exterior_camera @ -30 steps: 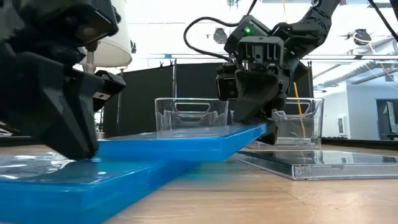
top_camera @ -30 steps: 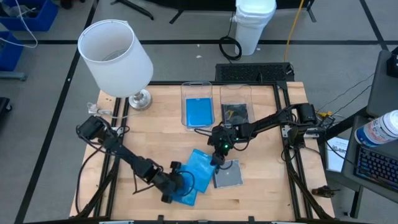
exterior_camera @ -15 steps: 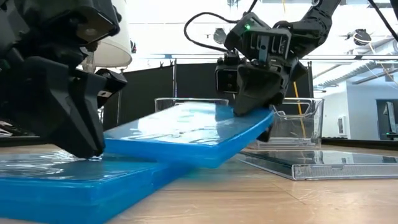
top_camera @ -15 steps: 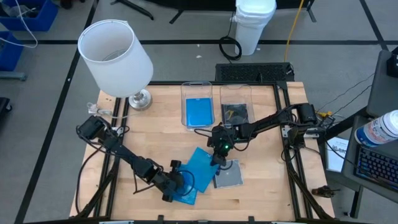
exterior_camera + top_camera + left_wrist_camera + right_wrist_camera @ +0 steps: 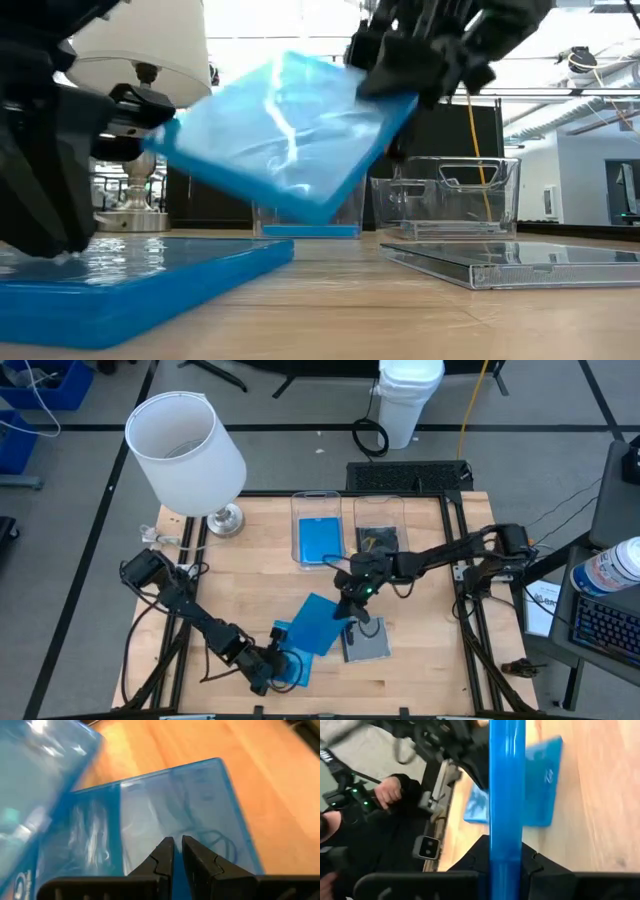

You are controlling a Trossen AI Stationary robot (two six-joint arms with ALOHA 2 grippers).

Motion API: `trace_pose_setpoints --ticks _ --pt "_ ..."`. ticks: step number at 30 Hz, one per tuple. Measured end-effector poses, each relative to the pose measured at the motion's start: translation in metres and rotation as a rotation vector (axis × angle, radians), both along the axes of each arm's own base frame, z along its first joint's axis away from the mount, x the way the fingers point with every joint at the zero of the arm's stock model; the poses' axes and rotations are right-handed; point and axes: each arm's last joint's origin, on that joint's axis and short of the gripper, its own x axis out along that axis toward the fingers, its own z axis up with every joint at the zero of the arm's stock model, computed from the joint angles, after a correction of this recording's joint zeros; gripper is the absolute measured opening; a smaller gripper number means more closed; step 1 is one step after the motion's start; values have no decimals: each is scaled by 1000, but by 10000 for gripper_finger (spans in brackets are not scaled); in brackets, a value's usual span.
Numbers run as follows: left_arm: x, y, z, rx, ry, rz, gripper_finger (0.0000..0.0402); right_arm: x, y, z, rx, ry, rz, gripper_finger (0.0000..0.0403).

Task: Pick & place jewel cases by type
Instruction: Put the top blue CD case into the left transparent bin

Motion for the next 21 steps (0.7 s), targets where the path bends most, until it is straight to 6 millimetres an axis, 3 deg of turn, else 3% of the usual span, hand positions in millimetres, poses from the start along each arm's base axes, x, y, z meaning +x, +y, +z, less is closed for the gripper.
trace_pose_setpoints --ticks 12,21 --pt "-2 -6 1 -17 -17 -16 47 -52 -20 111 -131 -392 -145 24" --pt "-2 -5 1 28 -29 -60 47 -64 -79 143 -318 -214 -357 24"
